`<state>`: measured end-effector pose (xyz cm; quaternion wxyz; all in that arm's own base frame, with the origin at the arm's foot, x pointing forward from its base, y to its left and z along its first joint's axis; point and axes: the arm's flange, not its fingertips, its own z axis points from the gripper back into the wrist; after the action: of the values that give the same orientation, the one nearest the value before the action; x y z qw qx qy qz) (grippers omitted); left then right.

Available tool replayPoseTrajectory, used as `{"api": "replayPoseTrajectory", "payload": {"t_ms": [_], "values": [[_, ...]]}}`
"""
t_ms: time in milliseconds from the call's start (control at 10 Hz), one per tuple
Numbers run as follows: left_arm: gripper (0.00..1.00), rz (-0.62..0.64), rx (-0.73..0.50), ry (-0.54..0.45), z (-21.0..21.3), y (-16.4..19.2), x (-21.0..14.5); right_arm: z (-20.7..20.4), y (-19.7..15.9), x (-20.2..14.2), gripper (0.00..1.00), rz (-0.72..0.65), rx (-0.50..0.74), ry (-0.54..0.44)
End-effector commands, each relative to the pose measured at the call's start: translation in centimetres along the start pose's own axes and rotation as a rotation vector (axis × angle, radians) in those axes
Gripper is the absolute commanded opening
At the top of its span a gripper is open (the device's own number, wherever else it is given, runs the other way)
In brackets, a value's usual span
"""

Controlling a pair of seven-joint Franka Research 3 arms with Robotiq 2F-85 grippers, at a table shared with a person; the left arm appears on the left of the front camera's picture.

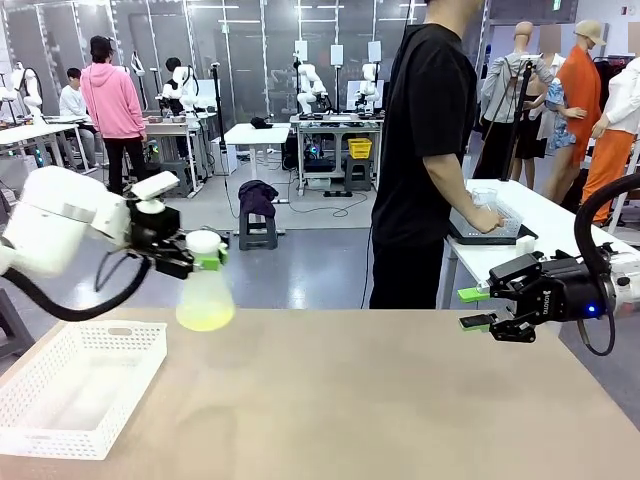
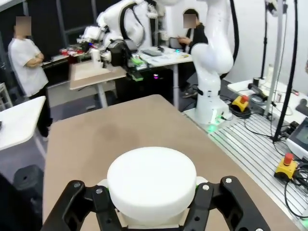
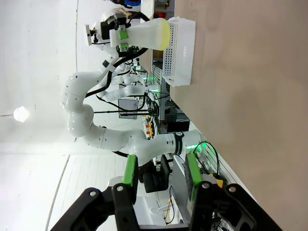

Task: Prepare the solutions needed for the experiment.
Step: When the human places the Big flask in the center of the table, pick up the Big flask and place it in the left Organizing basket.

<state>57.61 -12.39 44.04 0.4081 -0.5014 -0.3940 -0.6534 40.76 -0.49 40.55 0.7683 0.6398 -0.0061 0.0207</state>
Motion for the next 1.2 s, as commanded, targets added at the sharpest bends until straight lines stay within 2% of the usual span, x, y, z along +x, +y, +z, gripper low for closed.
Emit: {"api": "replayPoseTrajectory", "payload": {"t_ms": [0,400,500,800,1100], "values": [[0.10,-0.022,0.154,-0.002,4.0,-3.1,1.2,0.0,0.0,-0.1,0.50,0.013,0.001,0.001],[0.10,-0.009,0.358,-0.054,12.9,-9.1,0.7,0.0,0.0,-0.1,0.50,0.013,0.001,0.001],[0.10,-0.001,0.375,-0.099,14.4,-10.4,-0.2,0.0,0.0,-0.1,0.50,0.013,0.001,0.001],[0.10,0.025,0.438,-0.181,17.0,-13.2,-3.5,0.0,0.0,-0.1,0.50,0.013,0.001,0.001],[0.10,0.043,0.460,-0.224,17.4,-15.0,-7.0,0.0,0.0,-0.1,0.50,0.013,0.001,0.001]]}}
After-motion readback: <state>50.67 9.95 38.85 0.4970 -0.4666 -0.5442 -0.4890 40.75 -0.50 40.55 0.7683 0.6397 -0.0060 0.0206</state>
